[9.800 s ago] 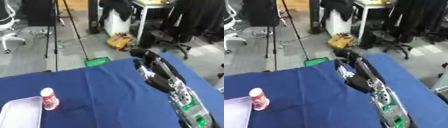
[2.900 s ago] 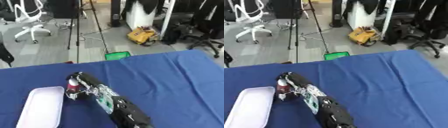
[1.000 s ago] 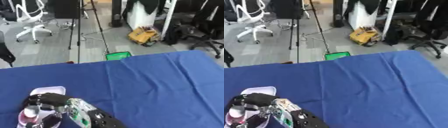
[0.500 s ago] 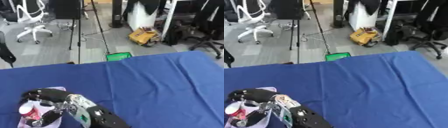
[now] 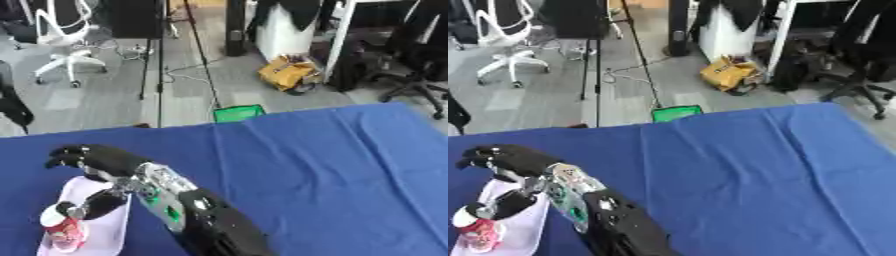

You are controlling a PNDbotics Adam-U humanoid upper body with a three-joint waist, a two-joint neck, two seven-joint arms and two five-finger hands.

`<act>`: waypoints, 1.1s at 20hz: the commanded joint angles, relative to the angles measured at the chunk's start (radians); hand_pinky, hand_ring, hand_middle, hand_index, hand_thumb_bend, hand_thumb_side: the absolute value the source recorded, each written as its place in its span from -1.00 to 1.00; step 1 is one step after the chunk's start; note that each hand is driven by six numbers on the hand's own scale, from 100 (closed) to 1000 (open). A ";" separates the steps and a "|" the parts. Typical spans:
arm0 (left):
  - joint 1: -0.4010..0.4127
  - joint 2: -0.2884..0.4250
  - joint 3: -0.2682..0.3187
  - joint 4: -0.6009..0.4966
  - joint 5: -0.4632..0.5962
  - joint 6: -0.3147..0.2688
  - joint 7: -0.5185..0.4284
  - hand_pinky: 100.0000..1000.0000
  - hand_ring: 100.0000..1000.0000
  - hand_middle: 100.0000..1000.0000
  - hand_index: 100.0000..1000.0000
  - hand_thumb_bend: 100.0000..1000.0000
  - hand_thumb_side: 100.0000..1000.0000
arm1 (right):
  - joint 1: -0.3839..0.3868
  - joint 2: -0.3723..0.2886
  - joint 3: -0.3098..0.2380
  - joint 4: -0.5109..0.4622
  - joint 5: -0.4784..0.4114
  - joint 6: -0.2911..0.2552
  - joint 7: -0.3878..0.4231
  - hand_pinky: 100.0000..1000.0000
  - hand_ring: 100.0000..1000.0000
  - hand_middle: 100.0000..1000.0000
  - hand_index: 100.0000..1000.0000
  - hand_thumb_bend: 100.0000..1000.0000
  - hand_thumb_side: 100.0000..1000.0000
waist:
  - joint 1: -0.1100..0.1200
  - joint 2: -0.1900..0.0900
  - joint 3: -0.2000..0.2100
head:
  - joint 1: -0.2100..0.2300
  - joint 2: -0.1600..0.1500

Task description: Pick up objects on the table and place them in the box.

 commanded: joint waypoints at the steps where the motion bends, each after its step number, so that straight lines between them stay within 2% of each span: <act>1: -0.006 0.012 0.009 -0.019 -0.004 -0.001 0.007 0.24 0.27 0.54 0.88 -0.06 0.56 | -0.014 -0.049 -0.018 -0.128 -0.148 0.022 -0.022 0.94 0.98 0.85 0.84 -0.58 -0.39 | -0.012 -0.022 -0.013 | 0.016 -0.012; 4: -0.005 0.016 0.020 -0.019 -0.011 0.001 0.020 0.24 0.28 0.54 0.88 -0.06 0.56 | 0.011 -0.115 -0.022 -0.268 -0.326 0.062 -0.015 0.92 0.95 0.81 0.83 -0.62 -0.36 | -0.012 -0.019 -0.041 | 0.038 -0.013; 6: -0.005 0.018 0.024 -0.019 -0.015 0.002 0.027 0.24 0.29 0.55 0.88 -0.06 0.56 | 0.027 -0.151 -0.022 -0.341 -0.408 0.093 0.003 0.88 0.91 0.78 0.82 -0.62 -0.36 | -0.013 -0.018 -0.052 | 0.047 -0.013; 9: 0.000 0.030 0.045 -0.019 -0.026 0.002 0.046 0.24 0.33 0.57 0.88 -0.06 0.56 | 0.110 -0.299 -0.068 -0.527 -0.577 0.118 -0.020 0.80 0.86 0.71 0.80 -0.64 -0.33 | -0.011 -0.014 -0.116 | 0.097 -0.006; 13: 0.004 0.040 0.065 -0.019 -0.040 0.003 0.069 0.25 0.37 0.59 0.89 -0.06 0.55 | 0.254 -0.437 -0.138 -0.712 -0.759 0.177 -0.055 0.76 0.84 0.67 0.76 -0.68 -0.29 | -0.007 -0.009 -0.182 | 0.140 0.003; 17: 0.003 0.044 0.076 -0.019 -0.050 0.003 0.081 0.25 0.39 0.60 0.92 -0.06 0.55 | 0.404 -0.496 -0.200 -0.812 -0.818 0.212 -0.089 0.76 0.85 0.67 0.76 -0.70 -0.25 | 0.000 -0.004 -0.234 | 0.169 0.021; 22: 0.009 0.043 0.081 -0.015 -0.055 0.004 0.088 0.25 0.40 0.62 0.93 -0.05 0.54 | 0.553 -0.469 -0.273 -0.883 -0.812 0.236 -0.136 0.74 0.84 0.64 0.75 -0.73 -0.21 | 0.011 -0.008 -0.275 | 0.204 0.067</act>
